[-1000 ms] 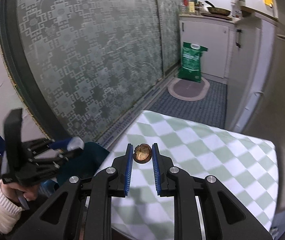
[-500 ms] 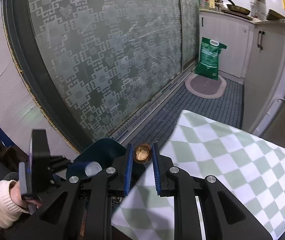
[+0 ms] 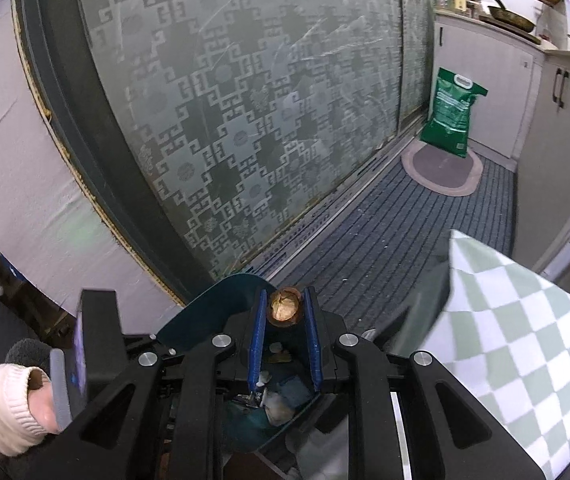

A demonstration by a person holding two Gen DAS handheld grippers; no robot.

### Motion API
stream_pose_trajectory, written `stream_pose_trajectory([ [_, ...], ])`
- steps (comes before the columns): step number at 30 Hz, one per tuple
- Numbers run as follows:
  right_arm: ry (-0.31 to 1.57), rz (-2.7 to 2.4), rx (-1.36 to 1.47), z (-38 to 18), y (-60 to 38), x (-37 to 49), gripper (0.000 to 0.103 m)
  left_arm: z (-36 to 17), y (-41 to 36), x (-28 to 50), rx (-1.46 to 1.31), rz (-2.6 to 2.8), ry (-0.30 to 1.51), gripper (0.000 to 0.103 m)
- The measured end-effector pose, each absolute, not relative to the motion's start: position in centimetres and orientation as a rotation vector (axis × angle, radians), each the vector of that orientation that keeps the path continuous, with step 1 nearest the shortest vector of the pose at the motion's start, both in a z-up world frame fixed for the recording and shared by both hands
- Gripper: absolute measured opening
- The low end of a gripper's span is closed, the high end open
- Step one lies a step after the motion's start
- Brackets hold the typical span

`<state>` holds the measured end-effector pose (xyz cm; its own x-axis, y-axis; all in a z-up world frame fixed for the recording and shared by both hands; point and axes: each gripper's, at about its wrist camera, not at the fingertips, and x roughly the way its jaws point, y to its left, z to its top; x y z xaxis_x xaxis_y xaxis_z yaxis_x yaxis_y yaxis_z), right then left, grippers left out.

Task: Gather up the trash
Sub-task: 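Carry and drop the clear cup into the bin with left gripper while right gripper carries the shell, then lower the brown nut shell into the teal bin and open the right gripper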

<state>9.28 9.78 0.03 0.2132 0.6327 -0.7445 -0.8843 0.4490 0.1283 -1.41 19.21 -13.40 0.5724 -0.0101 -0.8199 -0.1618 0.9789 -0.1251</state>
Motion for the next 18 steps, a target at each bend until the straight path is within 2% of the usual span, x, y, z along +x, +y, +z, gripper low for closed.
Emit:
stream_pose_trajectory([
  [9, 0.892, 1.093, -0.436, -3.1, 12.9, 7.8, 0.019, -8.6, 22.7, -4.4, -0.222, 0.156, 0.779, 0.021],
  [18, 1.007, 1.094, -0.576, -8.2, 15.6, 5.7, 0.019, -6.3, 24.7, -6.3, -0.253, 0.173, 0.7, 0.015],
])
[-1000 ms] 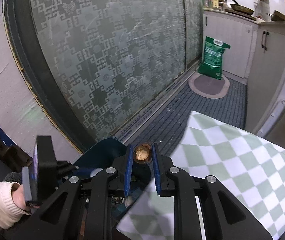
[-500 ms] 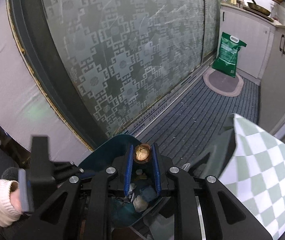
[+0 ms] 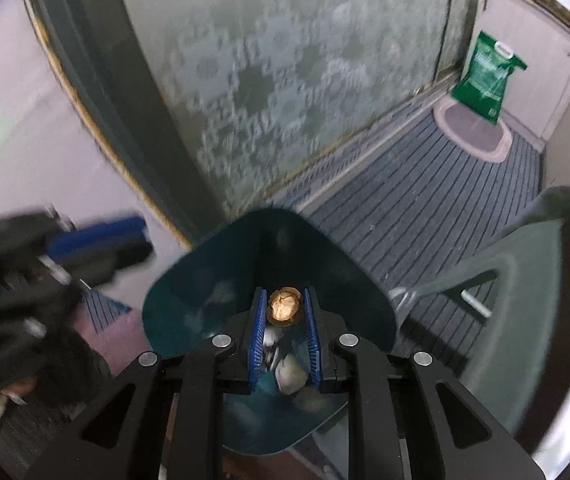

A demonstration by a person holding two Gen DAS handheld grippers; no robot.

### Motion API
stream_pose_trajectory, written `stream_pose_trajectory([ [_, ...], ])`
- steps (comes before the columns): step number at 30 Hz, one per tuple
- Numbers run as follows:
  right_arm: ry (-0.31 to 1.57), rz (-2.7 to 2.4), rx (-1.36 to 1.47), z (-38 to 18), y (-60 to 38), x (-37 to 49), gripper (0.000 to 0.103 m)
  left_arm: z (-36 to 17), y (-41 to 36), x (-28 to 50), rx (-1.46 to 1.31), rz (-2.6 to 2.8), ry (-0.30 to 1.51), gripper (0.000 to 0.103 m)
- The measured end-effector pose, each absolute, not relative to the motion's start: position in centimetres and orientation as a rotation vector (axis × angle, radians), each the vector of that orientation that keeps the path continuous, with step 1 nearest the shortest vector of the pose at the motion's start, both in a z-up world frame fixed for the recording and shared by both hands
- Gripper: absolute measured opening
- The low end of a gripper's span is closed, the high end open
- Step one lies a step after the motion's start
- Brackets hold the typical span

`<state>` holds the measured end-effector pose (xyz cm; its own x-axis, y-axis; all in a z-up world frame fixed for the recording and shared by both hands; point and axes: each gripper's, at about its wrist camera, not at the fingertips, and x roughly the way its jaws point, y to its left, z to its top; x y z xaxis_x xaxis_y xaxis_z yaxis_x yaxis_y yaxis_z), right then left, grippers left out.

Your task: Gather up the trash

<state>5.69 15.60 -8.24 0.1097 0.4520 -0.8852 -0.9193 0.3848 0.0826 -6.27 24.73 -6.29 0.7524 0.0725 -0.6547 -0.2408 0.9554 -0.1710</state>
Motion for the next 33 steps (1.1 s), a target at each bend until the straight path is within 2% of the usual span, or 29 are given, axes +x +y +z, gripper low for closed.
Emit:
stream_pose_trajectory([
  [7, 1.114, 1.057, -0.726, -13.4, 16.9, 4.4, 0.019, -5.3, 24.6, -6.9, -0.25, 0.16, 0.656, 0.013],
  [10, 1.127, 1.035, -0.819, -15.2, 17.1, 3.6, 0.03, -5.1, 24.8, -7.0, -0.254, 0.161, 0.648, 0.013],
  [16, 1.121, 1.031, -0.837, -15.2, 16.8, 3.0, 0.03, -4.1, 25.3, -7.4, -0.265, 0.164, 0.624, 0.013],
  [21, 1.079, 1.039, -0.769, -12.8, 15.9, 3.0, 0.03, -2.2, 25.0, -8.0, -0.23, 0.193, 0.569, 0.014],
  [31, 0.825, 1.027, -0.527, -0.9, 11.0, 2.5, 0.03, 1.7, 21.7, -8.5, -0.16, 0.203, 0.477, 0.035],
  [33, 0.778, 1.001, -0.501, 0.9, 9.6, 2.6, 0.03, 2.2, 20.5, -8.3, -0.144, 0.183, 0.472, 0.042],
])
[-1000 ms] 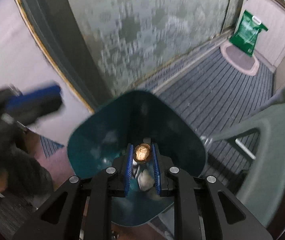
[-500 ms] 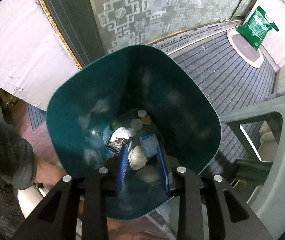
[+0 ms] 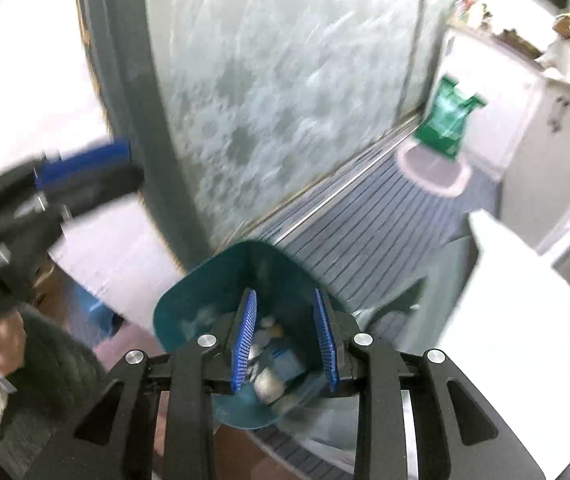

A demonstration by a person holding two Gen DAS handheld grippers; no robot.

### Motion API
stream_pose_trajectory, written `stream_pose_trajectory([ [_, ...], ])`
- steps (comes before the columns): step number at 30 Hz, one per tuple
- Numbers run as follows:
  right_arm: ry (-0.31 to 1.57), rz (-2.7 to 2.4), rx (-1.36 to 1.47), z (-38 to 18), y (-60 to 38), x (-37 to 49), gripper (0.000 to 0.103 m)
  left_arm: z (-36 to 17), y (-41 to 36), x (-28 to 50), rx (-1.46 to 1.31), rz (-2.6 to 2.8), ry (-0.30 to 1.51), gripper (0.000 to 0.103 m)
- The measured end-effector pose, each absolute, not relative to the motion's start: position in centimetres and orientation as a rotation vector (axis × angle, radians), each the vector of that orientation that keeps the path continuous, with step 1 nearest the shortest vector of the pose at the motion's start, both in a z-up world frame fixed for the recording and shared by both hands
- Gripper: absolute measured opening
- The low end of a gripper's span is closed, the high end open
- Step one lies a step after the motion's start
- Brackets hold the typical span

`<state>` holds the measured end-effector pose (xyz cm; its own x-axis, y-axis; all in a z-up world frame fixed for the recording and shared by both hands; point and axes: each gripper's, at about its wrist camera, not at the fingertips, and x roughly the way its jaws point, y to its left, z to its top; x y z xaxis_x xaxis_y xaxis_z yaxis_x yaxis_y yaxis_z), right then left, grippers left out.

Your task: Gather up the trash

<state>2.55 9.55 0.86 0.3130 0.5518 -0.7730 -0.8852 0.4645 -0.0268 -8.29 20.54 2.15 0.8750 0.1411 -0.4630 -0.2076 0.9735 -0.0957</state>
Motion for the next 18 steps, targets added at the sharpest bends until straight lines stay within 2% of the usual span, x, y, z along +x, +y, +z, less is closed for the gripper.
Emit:
stream_pose_trajectory([
  [4, 0.736, 0.949, -0.43, 3.2, 5.9, 3.2, 0.03, 2.6, 18.3, -7.7, -0.104, 0.179, 0.467, 0.052],
  [6, 0.718, 0.919, -0.406, 4.1, 3.9, 3.5, 0.034, 2.6, 17.7, -7.7, -0.096, 0.181, 0.468, 0.058],
  [7, 0.708, 0.904, -0.399, 4.3, 3.2, 3.5, 0.037, 2.7, 17.2, -7.7, -0.088, 0.184, 0.469, 0.058],
  [9, 0.687, 0.866, -0.381, 5.0, 1.5, 3.7, 0.042, 2.6, 16.6, -7.8, -0.084, 0.193, 0.471, 0.068],
  [12, 0.664, 0.826, -0.332, 5.6, -1.3, 3.2, 0.049, 2.4, 15.9, -7.9, -0.075, 0.189, 0.468, 0.075],
  [14, 0.646, 0.798, -0.312, 6.0, -2.9, 2.7, 0.058, 2.2, 15.5, -8.1, -0.082, 0.178, 0.469, 0.08],
  [18, 0.611, 0.757, -0.264, 6.1, -6.1, 2.0, 0.068, 1.7, 14.6, -8.2, -0.081, 0.163, 0.467, 0.087],
])
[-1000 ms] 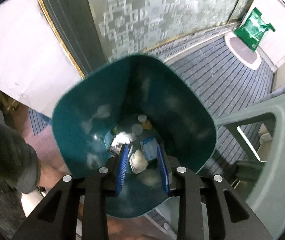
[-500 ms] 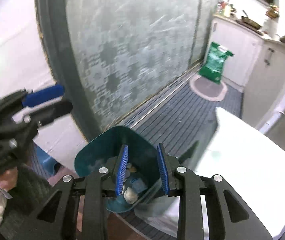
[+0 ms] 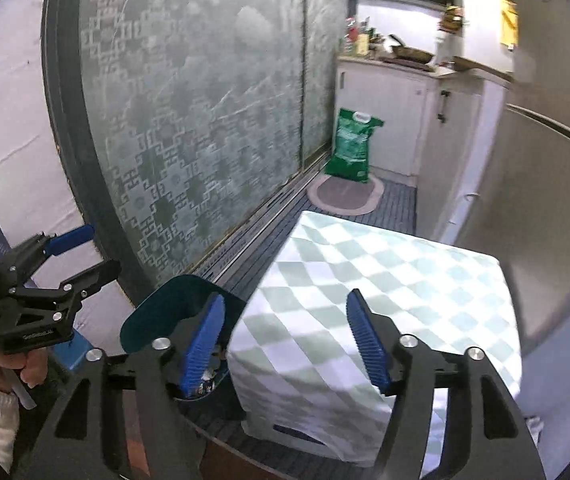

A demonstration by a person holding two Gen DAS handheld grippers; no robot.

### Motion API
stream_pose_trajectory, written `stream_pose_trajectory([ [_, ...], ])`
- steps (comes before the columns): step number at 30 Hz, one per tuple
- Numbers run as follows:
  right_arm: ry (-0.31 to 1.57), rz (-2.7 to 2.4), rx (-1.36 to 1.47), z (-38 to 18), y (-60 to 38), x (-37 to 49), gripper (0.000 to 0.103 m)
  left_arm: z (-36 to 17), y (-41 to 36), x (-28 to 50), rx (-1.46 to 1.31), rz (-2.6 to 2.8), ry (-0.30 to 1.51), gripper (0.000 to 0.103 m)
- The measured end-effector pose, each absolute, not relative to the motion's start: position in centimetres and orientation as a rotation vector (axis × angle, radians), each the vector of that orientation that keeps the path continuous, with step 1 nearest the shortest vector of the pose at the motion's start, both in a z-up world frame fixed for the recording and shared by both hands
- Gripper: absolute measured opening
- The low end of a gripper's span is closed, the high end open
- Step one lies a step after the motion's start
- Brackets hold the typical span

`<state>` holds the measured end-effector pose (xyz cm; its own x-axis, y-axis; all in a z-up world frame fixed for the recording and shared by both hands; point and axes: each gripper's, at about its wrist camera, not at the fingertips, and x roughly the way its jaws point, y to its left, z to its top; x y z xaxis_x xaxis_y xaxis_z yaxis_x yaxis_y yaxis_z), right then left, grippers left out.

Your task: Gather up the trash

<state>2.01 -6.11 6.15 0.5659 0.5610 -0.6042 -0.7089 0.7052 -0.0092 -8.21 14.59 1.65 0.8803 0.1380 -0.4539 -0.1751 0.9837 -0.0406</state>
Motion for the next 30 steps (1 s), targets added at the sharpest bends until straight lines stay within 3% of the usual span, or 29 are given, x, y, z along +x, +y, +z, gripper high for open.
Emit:
stream_pose_trajectory([
  [3, 0.58, 0.717, -0.244, 6.0, -8.1, 1.1, 0.077, 1.3, 13.7, -8.3, -0.048, 0.172, 0.46, 0.096],
  [5, 0.558, 0.701, -0.231, 5.9, -8.8, 0.5, 0.092, 1.1, 13.3, -8.4, -0.045, 0.185, 0.461, 0.098],
  [9, 0.544, 0.679, -0.207, 5.7, -10.3, 0.2, 0.1, 0.9, 13.1, -8.7, -0.061, 0.234, 0.463, 0.1],
  [30, 0.606, 0.682, -0.198, 4.0, -11.1, 1.2, 0.1, 0.3, 12.4, -7.6, -0.098, 0.266, 0.501, 0.1],
])
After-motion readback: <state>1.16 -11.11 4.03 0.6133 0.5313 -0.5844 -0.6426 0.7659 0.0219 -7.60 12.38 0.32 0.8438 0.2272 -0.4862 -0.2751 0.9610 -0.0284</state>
